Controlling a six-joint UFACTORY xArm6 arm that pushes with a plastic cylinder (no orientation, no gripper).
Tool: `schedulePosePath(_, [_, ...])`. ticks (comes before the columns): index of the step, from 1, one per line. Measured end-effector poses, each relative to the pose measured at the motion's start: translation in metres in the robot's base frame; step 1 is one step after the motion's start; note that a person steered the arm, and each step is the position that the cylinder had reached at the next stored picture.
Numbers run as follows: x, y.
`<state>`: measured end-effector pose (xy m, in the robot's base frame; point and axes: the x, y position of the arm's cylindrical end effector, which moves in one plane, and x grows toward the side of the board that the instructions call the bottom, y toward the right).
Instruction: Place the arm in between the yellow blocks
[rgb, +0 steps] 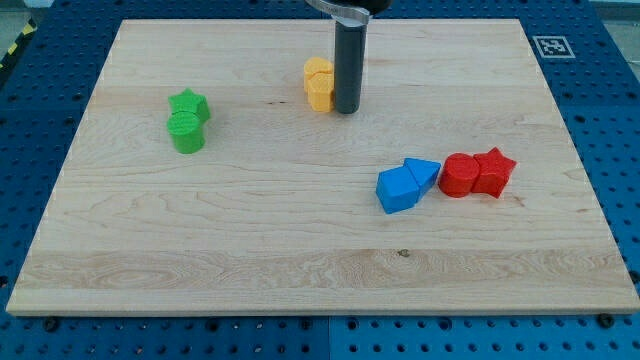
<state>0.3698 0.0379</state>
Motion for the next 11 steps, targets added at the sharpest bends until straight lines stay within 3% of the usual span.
schedulePosePath(6, [-0.005, 0.016])
schedulePosePath(10, [-0.024, -0.067])
schedulePosePath(11, [-0.004, -0.056])
